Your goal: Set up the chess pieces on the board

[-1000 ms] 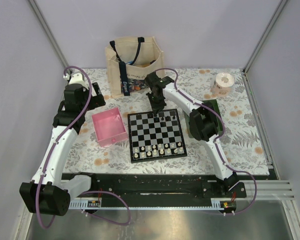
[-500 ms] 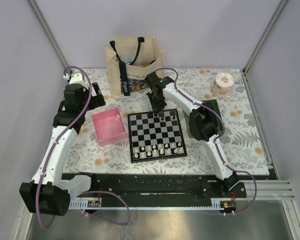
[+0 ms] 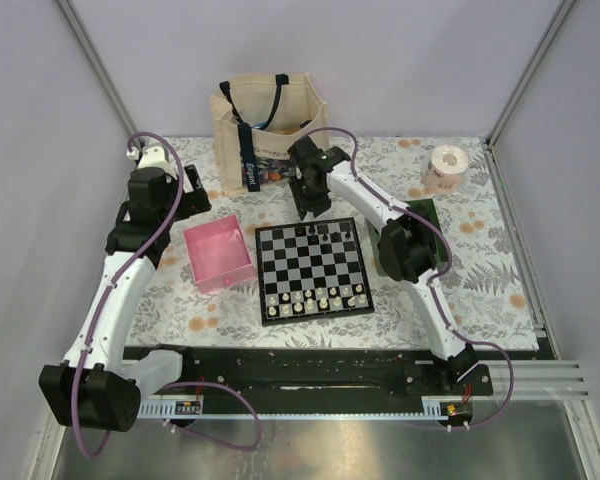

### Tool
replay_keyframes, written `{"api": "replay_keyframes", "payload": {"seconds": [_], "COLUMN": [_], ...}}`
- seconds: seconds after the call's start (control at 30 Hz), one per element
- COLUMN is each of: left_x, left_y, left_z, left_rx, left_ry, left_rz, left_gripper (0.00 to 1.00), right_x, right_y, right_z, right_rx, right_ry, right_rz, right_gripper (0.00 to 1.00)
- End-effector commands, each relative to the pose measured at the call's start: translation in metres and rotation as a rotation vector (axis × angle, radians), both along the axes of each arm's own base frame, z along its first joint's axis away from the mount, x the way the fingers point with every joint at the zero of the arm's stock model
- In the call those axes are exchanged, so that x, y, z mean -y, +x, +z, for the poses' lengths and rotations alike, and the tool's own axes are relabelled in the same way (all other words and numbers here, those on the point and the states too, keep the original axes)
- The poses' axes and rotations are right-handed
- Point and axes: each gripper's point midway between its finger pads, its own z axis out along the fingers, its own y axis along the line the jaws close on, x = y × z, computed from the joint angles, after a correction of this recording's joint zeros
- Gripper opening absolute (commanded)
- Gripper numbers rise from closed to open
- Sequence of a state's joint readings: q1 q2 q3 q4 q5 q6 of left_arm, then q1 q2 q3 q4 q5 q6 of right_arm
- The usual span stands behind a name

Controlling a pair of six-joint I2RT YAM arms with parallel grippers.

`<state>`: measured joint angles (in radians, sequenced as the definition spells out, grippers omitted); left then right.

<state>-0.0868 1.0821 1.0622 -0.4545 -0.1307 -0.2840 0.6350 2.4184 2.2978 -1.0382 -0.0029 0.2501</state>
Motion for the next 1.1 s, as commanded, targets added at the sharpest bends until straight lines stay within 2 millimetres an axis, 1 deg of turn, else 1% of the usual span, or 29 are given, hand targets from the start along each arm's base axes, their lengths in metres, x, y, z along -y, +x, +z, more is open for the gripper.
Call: {"api": "replay_keyframes", "payload": {"seconds": [0.0, 0.1, 0.17, 0.3, 0.37, 0.43, 0.47, 0.5, 0.6, 0.67, 0.73, 0.8, 0.87, 0.93, 1.07], "left_x": [0.0, 0.0, 0.0, -0.001, -0.001, -0.001, -0.001, 0.0, 0.0, 0.001, 0.001, 0.001, 0.001, 0.001, 0.0], "left_y": [0.003, 0.002, 0.003, 0.003, 0.003, 0.004, 0.004, 0.004, 0.005, 0.005, 0.006, 0.006, 0.005, 0.006, 0.005], "left_z": [0.015, 0.015, 0.015, 0.014, 0.014, 0.012, 0.012, 0.012, 0.01, 0.011, 0.009, 0.01, 0.009, 0.01, 0.011], "left_rx": [0.055, 0.055, 0.053, 0.052, 0.052, 0.046, 0.046, 0.046, 0.039, 0.041, 0.036, 0.038, 0.038, 0.039, 0.043], "left_ry": [0.005, 0.004, 0.004, 0.005, 0.005, 0.006, 0.006, 0.005, 0.005, 0.004, 0.002, 0.002, 0.002, 0.002, 0.006], "left_rz": [-0.004, -0.005, -0.005, -0.004, -0.004, -0.003, -0.003, -0.005, -0.007, -0.008, -0.009, -0.01, -0.01, -0.009, -0.004], "left_gripper": [0.99, 0.99, 0.99, 0.99, 0.99, 0.99, 0.99, 0.99, 0.99, 0.99, 0.99, 0.99, 0.99, 0.99, 0.99], "right_x": [-0.001, 0.011, 0.025, 0.064, 0.093, 0.13, 0.146, 0.165, 0.208, 0.229, 0.24, 0.241, 0.241, 0.241, 0.24], "right_y": [0.009, 0.009, 0.01, 0.01, 0.011, 0.013, 0.011, 0.005, -0.006, -0.014, -0.022, -0.025, -0.023, -0.019, -0.006], "right_z": [0.06, 0.077, 0.084, 0.105, 0.114, 0.12, 0.122, 0.116, 0.09, 0.066, 0.044, 0.028, 0.019, 0.013, 0.008], "right_rx": [0.128, 0.162, 0.186, 0.233, 0.262, 0.291, 0.304, 0.297, 0.236, 0.179, 0.126, 0.094, 0.078, 0.063, 0.059], "right_ry": [0.045, 0.031, 0.001, -0.007, 0.014, 0.049, 0.066, 0.071, 0.029, -0.014, -0.044, -0.061, -0.07, -0.081, -0.096], "right_rz": [-0.002, -0.02, -0.042, -0.118, -0.182, -0.274, -0.317, -0.366, -0.436, -0.46, -0.463, -0.446, -0.436, -0.428, -0.411], "right_gripper": [0.5, 0.52, 0.52, 0.51, 0.51, 0.53, 0.55, 0.57, 0.58, 0.57, 0.57, 0.56, 0.56, 0.55, 0.52]}}
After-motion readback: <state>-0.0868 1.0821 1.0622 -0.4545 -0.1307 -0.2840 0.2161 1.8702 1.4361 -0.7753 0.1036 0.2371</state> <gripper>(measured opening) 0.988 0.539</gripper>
